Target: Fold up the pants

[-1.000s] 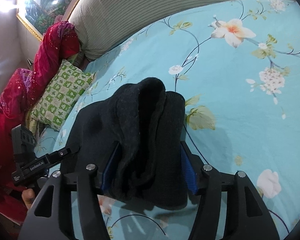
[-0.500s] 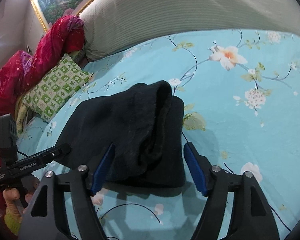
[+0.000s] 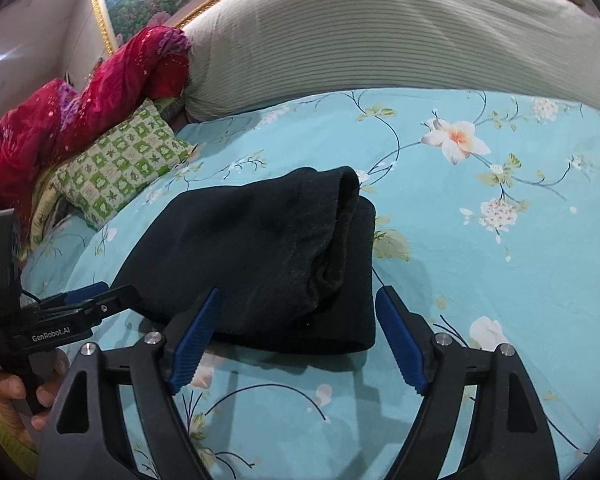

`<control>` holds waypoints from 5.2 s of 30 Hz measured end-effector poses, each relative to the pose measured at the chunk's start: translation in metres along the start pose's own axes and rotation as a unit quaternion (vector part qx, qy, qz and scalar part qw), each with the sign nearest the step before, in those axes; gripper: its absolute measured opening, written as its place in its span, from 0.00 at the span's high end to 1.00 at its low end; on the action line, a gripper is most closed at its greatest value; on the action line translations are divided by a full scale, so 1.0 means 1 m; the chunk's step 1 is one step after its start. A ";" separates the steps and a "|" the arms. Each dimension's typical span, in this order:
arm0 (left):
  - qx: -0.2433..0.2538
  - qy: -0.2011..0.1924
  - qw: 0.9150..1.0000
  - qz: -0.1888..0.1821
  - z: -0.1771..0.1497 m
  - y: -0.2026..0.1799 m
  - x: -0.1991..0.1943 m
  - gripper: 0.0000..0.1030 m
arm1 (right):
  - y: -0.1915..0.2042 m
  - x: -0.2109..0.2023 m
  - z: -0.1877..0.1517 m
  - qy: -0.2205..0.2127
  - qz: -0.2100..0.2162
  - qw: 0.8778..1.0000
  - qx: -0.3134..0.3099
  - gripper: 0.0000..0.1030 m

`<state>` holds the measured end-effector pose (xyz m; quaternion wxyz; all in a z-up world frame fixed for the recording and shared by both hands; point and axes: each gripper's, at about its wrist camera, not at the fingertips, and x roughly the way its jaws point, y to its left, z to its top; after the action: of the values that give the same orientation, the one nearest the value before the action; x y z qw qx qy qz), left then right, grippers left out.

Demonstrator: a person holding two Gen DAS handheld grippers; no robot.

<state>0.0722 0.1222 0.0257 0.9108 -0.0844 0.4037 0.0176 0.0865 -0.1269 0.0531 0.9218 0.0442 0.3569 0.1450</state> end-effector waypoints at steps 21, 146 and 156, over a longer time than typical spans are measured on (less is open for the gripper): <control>0.040 -0.068 0.997 0.005 -0.027 -0.018 -0.027 0.13 | 0.024 -0.011 -0.025 -0.034 -0.018 0.997 -0.066 0.04; 0.073 -0.078 0.993 0.045 -0.042 -0.029 -0.011 0.11 | 0.035 0.006 -0.050 -0.045 -0.020 0.994 -0.092 0.02; 0.072 -0.081 0.993 0.048 -0.031 -0.028 -0.017 0.11 | 0.029 0.003 -0.037 -0.042 -0.028 0.995 -0.083 0.02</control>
<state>0.0412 0.0895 0.0214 0.9423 0.0029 0.3324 0.0388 0.0570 -0.0991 0.0285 0.9400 -0.0368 0.3060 0.1459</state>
